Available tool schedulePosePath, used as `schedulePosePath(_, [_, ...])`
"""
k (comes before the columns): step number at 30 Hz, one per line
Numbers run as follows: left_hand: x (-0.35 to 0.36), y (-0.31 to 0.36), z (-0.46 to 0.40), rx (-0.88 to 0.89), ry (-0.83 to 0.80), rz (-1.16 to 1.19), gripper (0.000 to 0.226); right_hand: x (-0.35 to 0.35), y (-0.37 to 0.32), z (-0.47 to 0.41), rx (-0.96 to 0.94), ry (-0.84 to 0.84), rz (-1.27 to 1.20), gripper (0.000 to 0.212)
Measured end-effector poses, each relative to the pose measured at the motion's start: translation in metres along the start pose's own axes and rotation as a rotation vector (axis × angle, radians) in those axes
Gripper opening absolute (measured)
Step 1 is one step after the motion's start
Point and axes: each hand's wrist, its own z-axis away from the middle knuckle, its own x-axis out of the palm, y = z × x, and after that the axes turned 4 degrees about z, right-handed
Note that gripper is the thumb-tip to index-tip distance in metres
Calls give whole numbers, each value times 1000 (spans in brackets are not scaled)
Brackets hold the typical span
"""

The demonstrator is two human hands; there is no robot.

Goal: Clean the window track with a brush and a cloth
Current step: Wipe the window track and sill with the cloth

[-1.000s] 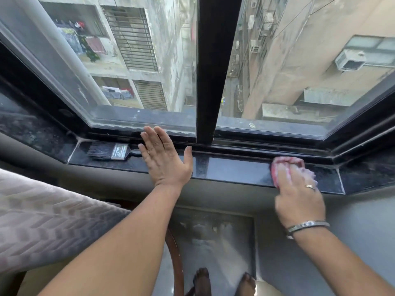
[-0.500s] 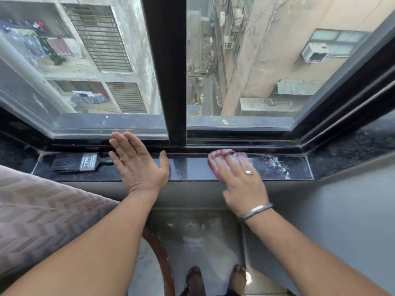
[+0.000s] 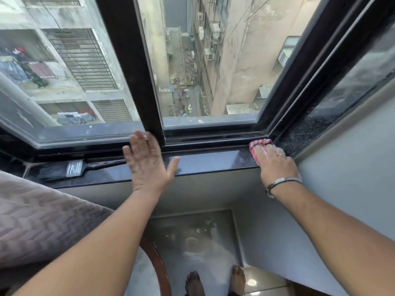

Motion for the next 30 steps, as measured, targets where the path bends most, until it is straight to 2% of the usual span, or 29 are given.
schedulePosePath(1, [2,15,-2,54,-12,-1,101,-5,3,0,14,-20,17,56])
schedulePosePath(5, [10,47,-9,31,-26,28,102,-17,4,15,103,-105,12,42])
schedulePosePath(7, [20,45,-7,273,-28,-77,99,-11,12,40,106,-126,-34,43])
schedulePosePath(9, [27,48,-13,543,-53,-142,97,-2,17,63,104,-66,-93,51])
schedulePosePath(11, [32,61,-24,631,-52,-163,95,4,12,68,127,52,-199,68])
schedulePosePath(14, [38,72,-36,622,-65,-177,97,3,-2,46,144,334,-311,69])
schedulePosePath(15, [41,71,-37,608,-72,-162,98,1,-6,35,119,355,-335,68])
schedulePosePath(17, [46,69,-39,583,-70,-131,98,1,-18,13,14,248,-355,70])
schedulePosePath(20, [47,68,-40,577,-76,-112,97,13,-34,-4,-114,60,-253,78])
schedulePosePath(22, [47,68,-41,584,-75,-112,95,20,-29,-7,-100,66,-181,78])
schedulePosePath(25, [47,66,-41,594,-75,-108,93,21,-9,-10,-14,73,-70,64])
schedulePosePath(30, [45,65,-40,598,-92,-123,92,13,-8,-12,10,-34,-4,60])
